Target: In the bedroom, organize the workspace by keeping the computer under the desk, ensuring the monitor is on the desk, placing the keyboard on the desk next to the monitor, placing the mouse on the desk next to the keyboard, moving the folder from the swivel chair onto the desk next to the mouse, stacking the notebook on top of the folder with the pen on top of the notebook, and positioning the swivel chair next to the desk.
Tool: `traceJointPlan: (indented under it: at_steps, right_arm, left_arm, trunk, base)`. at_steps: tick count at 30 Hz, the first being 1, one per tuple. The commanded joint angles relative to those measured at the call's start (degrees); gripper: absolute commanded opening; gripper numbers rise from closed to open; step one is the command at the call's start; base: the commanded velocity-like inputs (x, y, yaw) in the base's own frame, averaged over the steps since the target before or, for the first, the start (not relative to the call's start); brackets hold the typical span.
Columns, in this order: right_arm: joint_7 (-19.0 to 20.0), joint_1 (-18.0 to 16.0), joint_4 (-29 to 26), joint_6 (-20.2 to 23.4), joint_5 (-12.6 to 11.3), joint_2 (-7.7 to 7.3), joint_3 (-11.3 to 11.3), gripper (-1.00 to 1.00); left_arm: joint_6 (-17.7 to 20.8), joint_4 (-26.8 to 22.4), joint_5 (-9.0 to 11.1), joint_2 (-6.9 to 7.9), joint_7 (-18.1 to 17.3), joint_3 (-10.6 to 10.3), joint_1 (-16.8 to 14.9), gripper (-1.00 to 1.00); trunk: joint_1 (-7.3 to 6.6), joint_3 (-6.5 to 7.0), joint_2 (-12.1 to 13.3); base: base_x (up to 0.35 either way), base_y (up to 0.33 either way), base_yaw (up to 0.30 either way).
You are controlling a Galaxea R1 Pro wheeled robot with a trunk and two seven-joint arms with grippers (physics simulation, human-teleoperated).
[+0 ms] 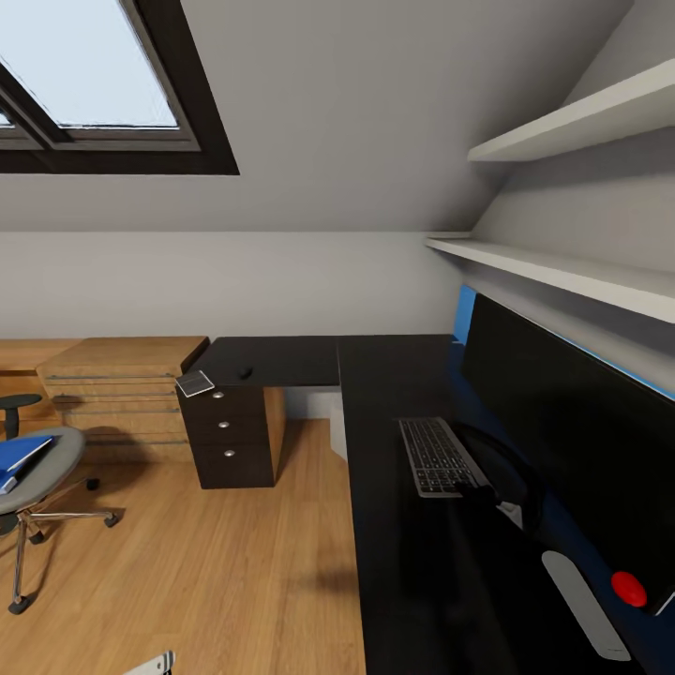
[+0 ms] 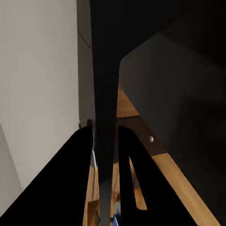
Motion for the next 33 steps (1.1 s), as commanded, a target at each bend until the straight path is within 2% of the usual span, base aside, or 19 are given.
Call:
traceJointPlan:
  at_steps: [1,33]
  right_arm:
    - [-0.44,-0.04,-0.06,0.1,-0.61,0.01,-0.08,-1.0]
    - [-0.63,-0.04,0.08,-0.19,-0.03,0.01,-0.08,-1.0]
  left_arm:
    - [-0.36,0.0,0.59,0.1,0.42,-0.47,-0.05,1.0]
    - [-0.43,0.0,0.64,0.1,0.36,-0.39,-0.05,1.0]
  trunk:
    - [0.0,-0.07,-0.05]
    - [0.0,-0.07,-0.05]
  base:
    - [0.0,0.0,0.0]
    - [-0.029,0.0,0.0]
